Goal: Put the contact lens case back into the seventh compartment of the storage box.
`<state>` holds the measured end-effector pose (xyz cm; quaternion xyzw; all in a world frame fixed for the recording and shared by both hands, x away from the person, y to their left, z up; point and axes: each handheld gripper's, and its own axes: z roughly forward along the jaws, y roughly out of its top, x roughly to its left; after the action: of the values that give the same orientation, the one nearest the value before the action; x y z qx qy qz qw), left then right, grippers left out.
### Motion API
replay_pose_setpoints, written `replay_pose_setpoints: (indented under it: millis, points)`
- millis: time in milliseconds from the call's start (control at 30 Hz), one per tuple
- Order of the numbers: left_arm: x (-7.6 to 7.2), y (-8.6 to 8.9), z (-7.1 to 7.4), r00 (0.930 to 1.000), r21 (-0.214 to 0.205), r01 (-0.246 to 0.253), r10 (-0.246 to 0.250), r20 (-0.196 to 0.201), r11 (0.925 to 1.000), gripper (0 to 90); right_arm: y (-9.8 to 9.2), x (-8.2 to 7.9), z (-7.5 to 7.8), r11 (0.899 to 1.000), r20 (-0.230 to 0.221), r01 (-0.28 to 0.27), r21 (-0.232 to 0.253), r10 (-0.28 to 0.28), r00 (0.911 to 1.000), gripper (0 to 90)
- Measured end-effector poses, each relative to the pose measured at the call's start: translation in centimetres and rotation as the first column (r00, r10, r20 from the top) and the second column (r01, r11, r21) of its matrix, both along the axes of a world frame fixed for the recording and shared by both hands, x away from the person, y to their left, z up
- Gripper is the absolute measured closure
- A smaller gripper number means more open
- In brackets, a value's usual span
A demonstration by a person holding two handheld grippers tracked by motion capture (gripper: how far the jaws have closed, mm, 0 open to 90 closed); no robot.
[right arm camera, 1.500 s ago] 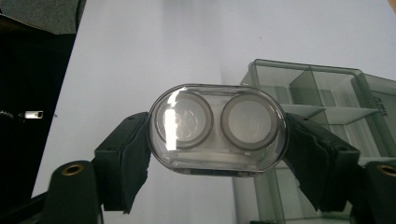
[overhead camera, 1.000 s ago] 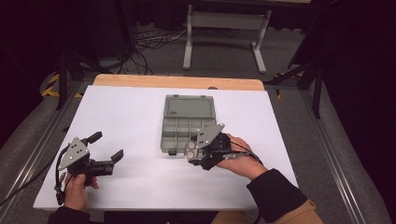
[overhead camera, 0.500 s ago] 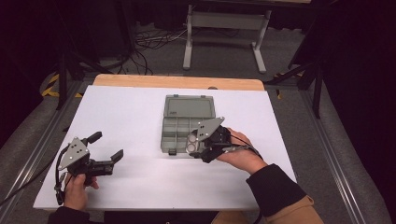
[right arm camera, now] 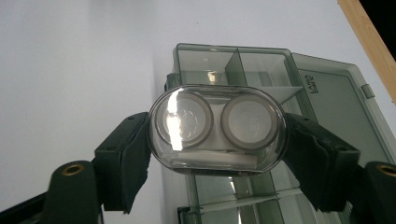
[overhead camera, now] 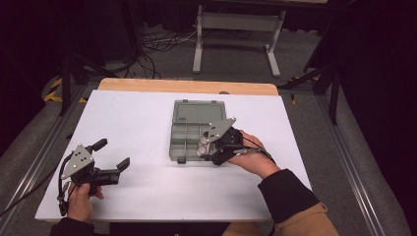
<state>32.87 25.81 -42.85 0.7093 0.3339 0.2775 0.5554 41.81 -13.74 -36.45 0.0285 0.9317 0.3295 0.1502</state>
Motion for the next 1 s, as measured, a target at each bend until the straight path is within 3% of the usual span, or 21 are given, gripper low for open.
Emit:
replay_pose_setpoints:
  millis: [1000]
  points:
    - [0.0,0.1,0.0,1.0000,-0.011,-0.002,0.002,0.001,0.9999,1.3,-0.3,3.1,-1.8,0.998,-0.029,0.043,-0.038,-0.044,0.9986,26.5]
